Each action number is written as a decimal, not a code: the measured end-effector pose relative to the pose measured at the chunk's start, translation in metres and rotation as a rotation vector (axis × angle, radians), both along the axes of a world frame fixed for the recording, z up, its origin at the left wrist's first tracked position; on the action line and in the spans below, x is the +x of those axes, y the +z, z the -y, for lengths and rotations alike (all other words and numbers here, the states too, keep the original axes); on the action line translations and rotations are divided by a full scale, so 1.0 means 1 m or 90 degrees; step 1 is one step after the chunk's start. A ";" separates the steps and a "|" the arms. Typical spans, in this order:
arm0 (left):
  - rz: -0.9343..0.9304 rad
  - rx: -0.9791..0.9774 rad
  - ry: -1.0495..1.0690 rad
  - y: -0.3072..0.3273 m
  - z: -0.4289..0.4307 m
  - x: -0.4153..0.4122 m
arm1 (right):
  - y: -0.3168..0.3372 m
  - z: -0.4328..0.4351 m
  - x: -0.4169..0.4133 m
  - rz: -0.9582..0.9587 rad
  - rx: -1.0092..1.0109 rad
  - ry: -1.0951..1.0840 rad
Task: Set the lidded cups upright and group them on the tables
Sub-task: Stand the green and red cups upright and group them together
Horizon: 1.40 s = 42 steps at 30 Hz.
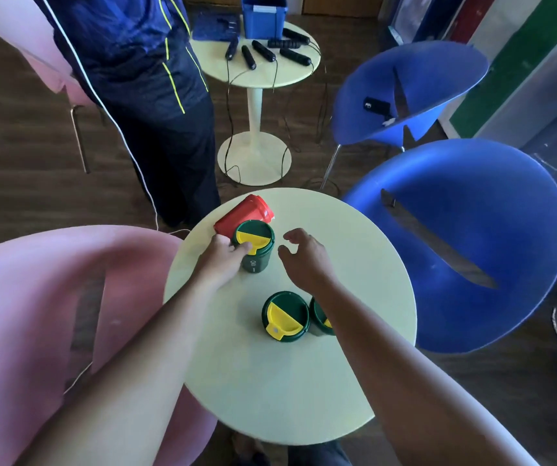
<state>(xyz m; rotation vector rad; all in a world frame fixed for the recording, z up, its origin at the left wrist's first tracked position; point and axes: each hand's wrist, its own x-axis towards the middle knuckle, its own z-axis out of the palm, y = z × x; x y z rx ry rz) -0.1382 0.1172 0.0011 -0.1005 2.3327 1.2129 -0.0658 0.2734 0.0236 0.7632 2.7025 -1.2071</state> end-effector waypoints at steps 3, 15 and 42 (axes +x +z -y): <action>0.073 0.031 0.060 -0.001 -0.013 0.003 | -0.006 -0.003 -0.024 0.032 -0.018 0.068; 0.022 0.056 0.167 -0.006 -0.050 -0.006 | -0.025 -0.038 -0.047 0.069 -0.122 0.056; -0.037 -0.104 -0.225 -0.018 -0.106 0.008 | -0.033 -0.118 0.015 0.093 -0.173 -0.025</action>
